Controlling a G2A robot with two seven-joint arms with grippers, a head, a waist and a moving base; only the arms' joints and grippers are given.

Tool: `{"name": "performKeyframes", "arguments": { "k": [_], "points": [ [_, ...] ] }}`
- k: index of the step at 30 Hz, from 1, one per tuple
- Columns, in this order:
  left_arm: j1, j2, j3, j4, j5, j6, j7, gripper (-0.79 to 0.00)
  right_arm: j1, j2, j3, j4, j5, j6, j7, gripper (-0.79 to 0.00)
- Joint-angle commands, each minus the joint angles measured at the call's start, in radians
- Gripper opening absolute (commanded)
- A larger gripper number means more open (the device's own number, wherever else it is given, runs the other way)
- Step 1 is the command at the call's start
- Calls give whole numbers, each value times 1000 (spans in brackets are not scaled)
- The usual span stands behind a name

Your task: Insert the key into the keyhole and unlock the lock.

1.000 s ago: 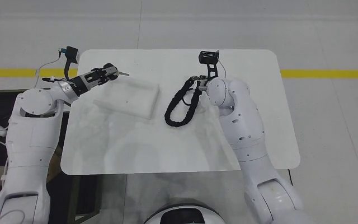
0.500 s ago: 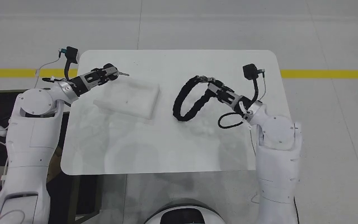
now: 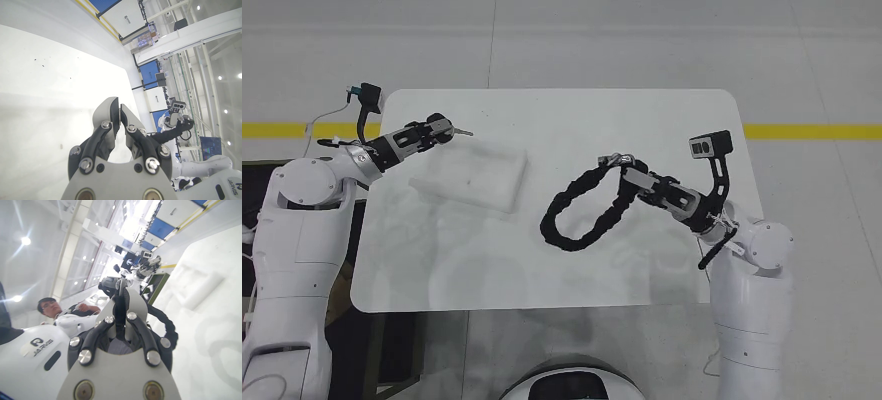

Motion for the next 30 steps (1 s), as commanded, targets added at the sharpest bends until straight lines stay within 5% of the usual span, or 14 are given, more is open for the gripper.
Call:
{"name": "performKeyframes", "arguments": {
  "k": [1,5,12,18,30],
  "points": [
    [0,0,0,0,0,0,0,-785,0,0,0,0,-7,-1,-3,-785],
    [0,0,0,0,0,0,0,-785,0,0,0,0,-7,-1,-3,-785],
    [198,-34,31,-233,-223,-24,268,-785,-104,0,-107,-20,29,-132,-146,-785],
    [272,-61,118,-359,-272,-36,325,-785,-86,-1,-220,50,-98,-227,-287,-785],
    [318,-85,140,-396,-225,-95,361,-785,-58,10,-306,88,-235,-274,-436,-785]
  ]
}}
